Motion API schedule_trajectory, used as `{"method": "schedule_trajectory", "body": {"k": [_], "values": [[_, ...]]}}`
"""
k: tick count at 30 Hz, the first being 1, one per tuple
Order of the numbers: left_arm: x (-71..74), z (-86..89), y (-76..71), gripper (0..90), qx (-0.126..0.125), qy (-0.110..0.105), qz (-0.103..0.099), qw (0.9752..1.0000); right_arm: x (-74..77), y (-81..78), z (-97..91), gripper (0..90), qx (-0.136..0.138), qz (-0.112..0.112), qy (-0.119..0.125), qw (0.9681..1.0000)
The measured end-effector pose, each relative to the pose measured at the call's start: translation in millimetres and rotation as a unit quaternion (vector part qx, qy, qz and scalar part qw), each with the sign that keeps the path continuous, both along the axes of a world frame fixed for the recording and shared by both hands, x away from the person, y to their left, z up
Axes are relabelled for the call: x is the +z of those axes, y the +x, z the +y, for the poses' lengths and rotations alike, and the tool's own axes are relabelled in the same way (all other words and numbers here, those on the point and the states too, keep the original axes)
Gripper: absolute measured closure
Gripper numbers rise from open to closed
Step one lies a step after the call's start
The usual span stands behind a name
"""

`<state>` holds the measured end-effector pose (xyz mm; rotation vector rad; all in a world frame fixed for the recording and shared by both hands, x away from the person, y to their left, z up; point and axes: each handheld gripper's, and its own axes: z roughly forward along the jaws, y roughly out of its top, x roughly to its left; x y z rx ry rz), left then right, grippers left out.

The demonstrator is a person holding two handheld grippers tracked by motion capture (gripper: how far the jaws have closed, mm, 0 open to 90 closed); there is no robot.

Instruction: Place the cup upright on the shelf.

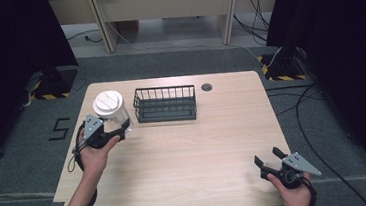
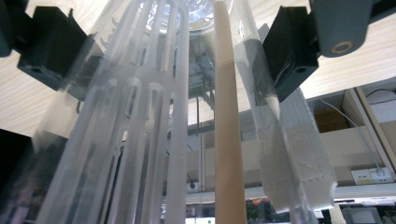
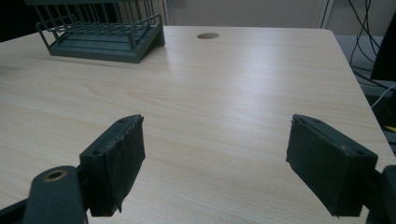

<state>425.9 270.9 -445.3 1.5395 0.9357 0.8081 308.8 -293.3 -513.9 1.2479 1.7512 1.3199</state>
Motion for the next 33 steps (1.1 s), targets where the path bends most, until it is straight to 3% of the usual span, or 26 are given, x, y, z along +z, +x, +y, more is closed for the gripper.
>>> {"method": "schedule_trajectory", "body": {"k": [33], "values": [[22.1, -24.8, 19.7, 18.0, -0.021, 0.004, -0.013, 0.9997, 0.0, 0.0, 0.0, 20.0, 0.002, 0.001, 0.001, 1.0]]}}
